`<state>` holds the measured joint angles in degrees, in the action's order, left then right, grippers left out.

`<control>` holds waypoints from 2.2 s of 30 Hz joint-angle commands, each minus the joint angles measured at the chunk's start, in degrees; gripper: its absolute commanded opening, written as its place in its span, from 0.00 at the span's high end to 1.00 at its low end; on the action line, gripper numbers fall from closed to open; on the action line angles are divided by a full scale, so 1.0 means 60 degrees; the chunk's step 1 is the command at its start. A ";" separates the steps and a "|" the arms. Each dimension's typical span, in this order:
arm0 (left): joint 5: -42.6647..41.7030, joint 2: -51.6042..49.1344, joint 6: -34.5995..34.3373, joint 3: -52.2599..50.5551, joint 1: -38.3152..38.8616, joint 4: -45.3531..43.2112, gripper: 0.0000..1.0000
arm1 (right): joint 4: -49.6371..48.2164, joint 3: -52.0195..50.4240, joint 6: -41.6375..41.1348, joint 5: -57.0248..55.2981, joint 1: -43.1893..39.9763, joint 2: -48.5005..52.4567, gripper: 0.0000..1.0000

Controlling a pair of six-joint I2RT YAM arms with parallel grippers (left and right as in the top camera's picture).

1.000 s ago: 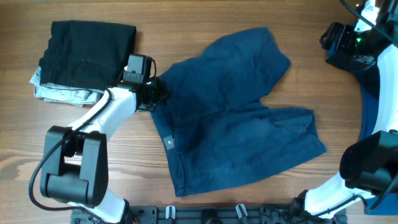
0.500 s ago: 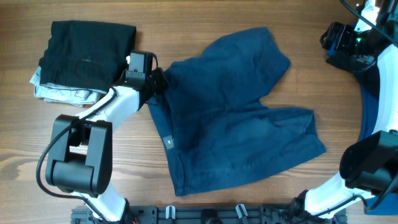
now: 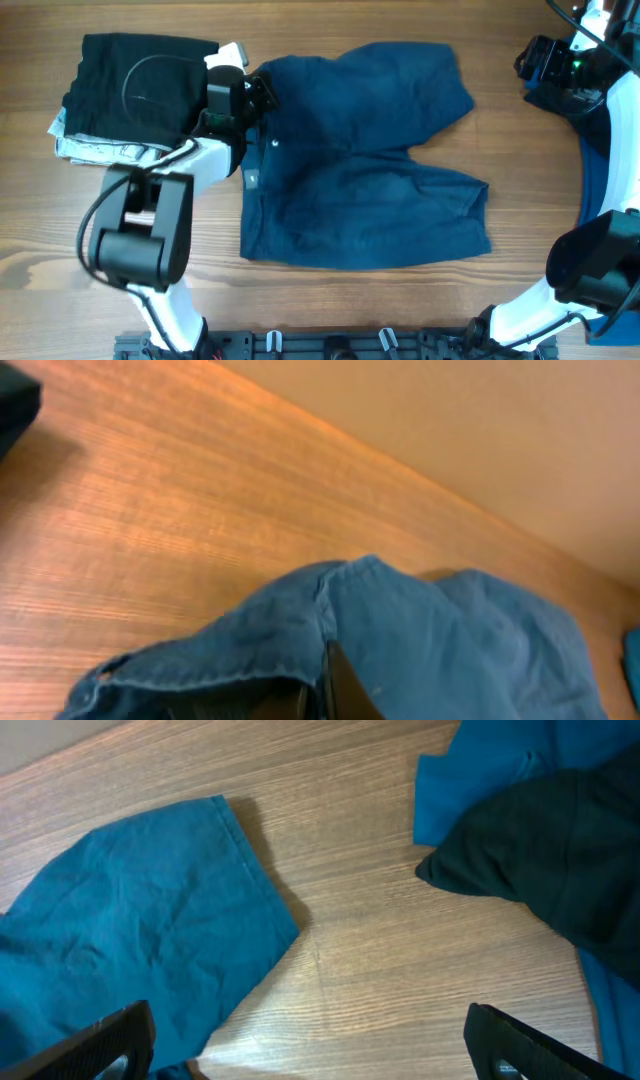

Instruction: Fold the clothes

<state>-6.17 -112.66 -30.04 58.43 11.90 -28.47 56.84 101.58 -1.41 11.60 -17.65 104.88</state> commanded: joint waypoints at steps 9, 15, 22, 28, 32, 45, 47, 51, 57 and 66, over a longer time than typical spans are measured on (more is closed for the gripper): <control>0.0503 -0.1545 0.1566 0.1745 -0.0029 -0.0415 0.62 | -0.0015 0.0084 0.0091 0.0120 0.0022 -0.0069 0.00; 0.0364 0.0878 0.1577 0.2335 -0.0033 0.1723 0.41 | -0.0015 0.0084 0.0087 0.0120 0.0022 -0.0069 0.00; 0.0364 0.3960 0.1435 0.2335 -0.0033 0.6761 0.00 | -0.0015 0.0084 0.0087 0.0120 0.0022 -0.0066 0.00; 0.0368 0.3923 0.1439 0.2331 -0.0026 0.7326 0.00 | -0.0015 0.0084 0.0091 0.0120 0.0022 -0.0069 0.00; 0.0375 0.3147 0.1439 0.2331 -0.0022 0.7854 0.00 | -0.0015 0.0084 0.0087 0.0120 0.0022 -0.0069 0.00; 0.0481 0.2834 0.1446 0.2331 -0.0157 1.0659 0.00 | 0.0047 0.0084 -0.0474 0.1665 0.0018 -0.0069 0.00; 0.0594 0.2834 0.1450 0.2331 -0.0160 1.0856 0.00 | 0.0816 0.0084 0.0441 0.2167 0.0022 -0.0069 0.00; 0.0965 0.2830 0.1443 0.2328 -0.0160 1.1114 0.00 | 0.3056 -0.0044 0.2186 0.2976 0.0087 -0.0066 0.01; 0.0976 0.2827 0.1443 0.2324 -0.0160 1.0976 0.00 | 0.4018 -0.1155 0.1789 0.2350 0.0091 -0.0069 0.00; 0.0976 0.2827 0.1446 0.2324 -0.0157 1.0976 0.00 | 0.0929 -0.4444 0.0481 0.3249 -0.0047 -0.0055 0.96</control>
<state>-1.28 -96.01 -21.85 72.18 11.22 37.34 66.39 79.72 5.96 28.34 -17.34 104.75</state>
